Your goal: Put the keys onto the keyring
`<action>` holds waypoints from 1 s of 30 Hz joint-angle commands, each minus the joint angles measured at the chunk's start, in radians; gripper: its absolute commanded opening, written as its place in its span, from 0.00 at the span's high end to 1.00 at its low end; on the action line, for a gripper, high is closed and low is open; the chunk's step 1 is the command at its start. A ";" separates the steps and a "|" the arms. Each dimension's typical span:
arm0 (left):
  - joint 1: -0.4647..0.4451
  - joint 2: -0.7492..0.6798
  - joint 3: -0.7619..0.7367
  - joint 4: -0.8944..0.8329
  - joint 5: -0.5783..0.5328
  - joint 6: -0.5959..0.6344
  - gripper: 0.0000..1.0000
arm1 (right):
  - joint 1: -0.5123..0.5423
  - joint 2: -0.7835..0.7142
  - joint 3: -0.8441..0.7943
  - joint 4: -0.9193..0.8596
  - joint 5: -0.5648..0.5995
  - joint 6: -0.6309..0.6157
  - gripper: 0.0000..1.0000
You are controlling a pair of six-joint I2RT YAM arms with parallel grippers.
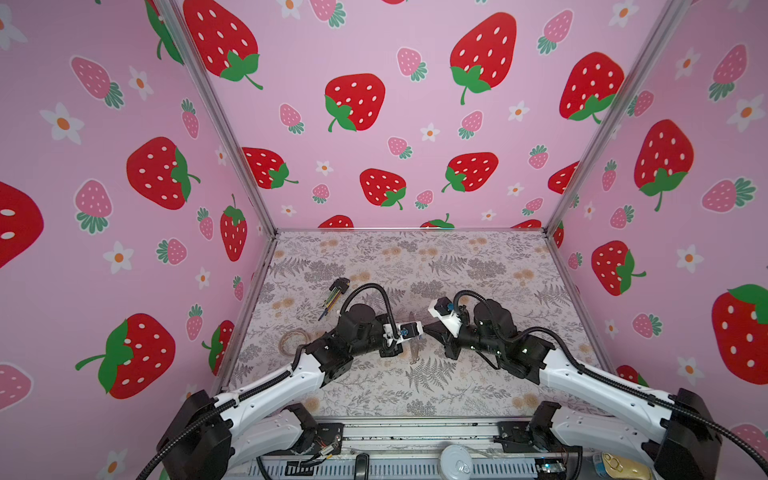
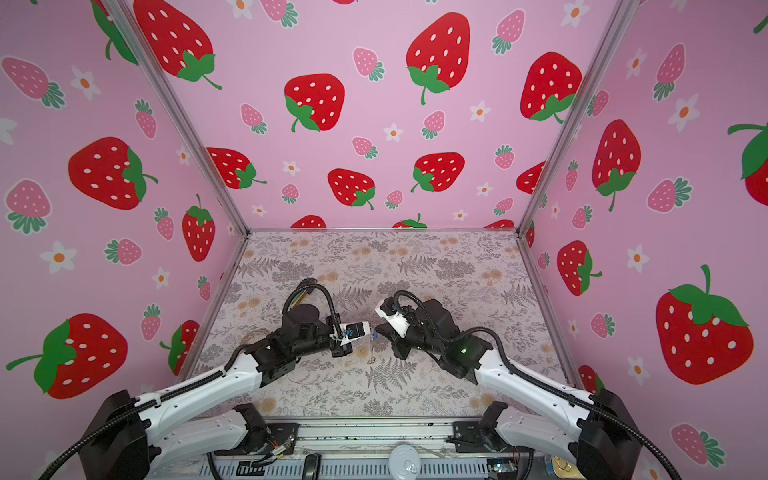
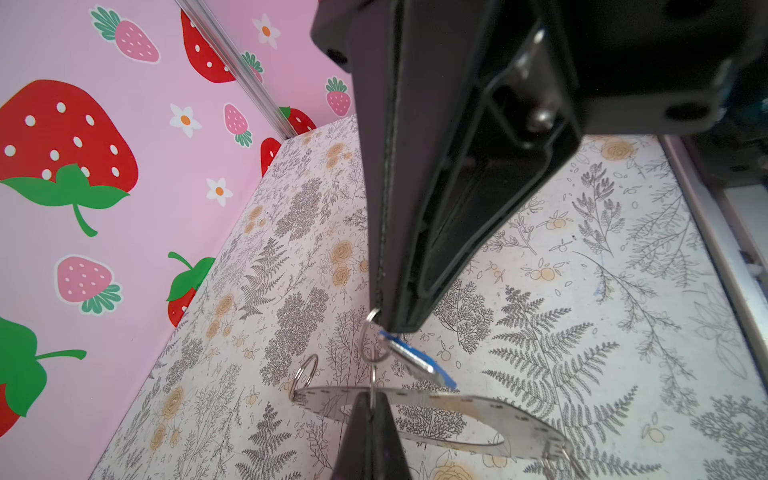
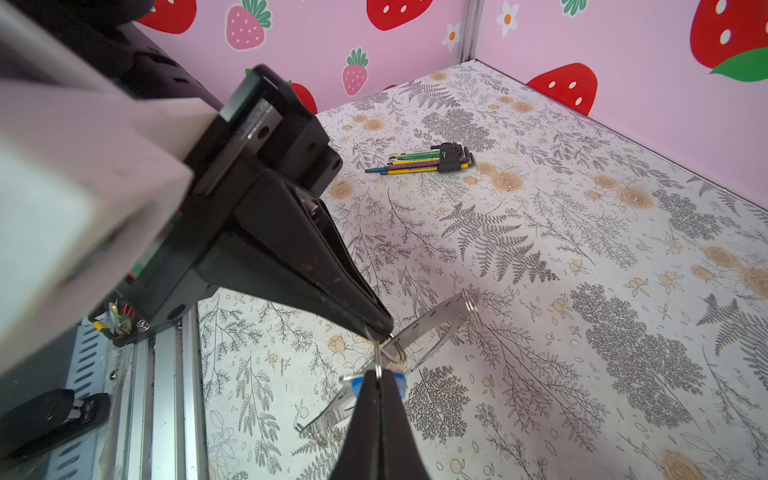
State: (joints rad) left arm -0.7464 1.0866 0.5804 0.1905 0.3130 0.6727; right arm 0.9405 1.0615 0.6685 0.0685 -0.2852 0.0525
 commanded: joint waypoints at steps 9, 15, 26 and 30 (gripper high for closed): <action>-0.005 0.009 0.063 -0.003 0.056 -0.022 1.00 | 0.009 0.014 0.008 -0.032 0.006 -0.033 1.00; 0.002 0.019 0.073 -0.016 0.070 -0.037 1.00 | 0.008 -0.028 0.033 -0.103 0.055 -0.083 1.00; 0.011 0.050 0.116 -0.055 0.104 -0.098 1.00 | 0.010 -0.074 -0.027 -0.053 0.045 -0.104 1.00; 0.012 0.062 0.128 -0.061 0.126 -0.131 1.00 | 0.009 -0.072 -0.027 -0.047 0.032 -0.124 1.00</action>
State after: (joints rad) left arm -0.7387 1.1477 0.6552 0.1368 0.3939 0.5701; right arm 0.9443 0.9905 0.6487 -0.0074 -0.2325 -0.0368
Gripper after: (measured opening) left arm 0.050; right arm 0.046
